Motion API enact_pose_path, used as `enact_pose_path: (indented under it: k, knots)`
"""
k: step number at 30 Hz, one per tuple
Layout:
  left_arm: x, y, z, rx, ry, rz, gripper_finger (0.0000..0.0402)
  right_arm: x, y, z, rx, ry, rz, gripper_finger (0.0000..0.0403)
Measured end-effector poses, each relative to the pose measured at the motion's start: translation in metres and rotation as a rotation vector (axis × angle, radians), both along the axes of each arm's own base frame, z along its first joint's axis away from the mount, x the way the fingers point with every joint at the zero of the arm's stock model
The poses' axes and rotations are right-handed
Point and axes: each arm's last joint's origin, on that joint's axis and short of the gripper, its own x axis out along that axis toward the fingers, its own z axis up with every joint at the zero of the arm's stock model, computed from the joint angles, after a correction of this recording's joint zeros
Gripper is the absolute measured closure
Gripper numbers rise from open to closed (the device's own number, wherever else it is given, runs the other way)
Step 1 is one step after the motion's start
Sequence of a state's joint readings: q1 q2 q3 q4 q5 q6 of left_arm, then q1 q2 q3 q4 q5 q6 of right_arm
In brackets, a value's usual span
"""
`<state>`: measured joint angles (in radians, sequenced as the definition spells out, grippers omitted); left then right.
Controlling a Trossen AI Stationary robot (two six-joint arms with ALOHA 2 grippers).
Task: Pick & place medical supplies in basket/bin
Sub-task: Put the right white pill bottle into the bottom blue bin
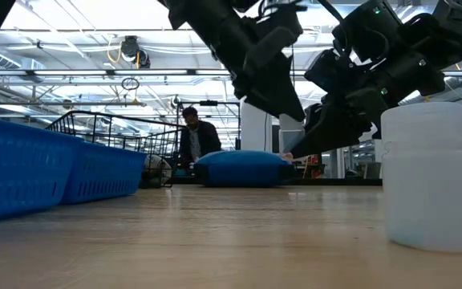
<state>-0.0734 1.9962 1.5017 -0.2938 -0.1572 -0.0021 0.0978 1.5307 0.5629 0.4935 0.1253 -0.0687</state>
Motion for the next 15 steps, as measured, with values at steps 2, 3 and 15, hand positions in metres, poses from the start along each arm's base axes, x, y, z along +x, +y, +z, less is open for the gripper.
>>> enact_pose_path:
  k: [2,3,15]
  knots:
    - [0.0002,0.0016,0.0011,-0.002,-0.005,0.004,0.0179,0.0001,0.0,0.0002,0.0,-0.003,-0.001,0.0256]
    - [0.0003,0.0024,0.0011,-0.006,-0.005,0.005,0.0179,0.0001,-0.0001,0.0002,0.0,-0.003,-0.001,0.0255]
    - [-0.0024,0.0103,-0.004,-0.084,0.031,0.003,0.0257,0.0005,0.0007,0.0008,0.019,-0.009,0.021,0.0255]
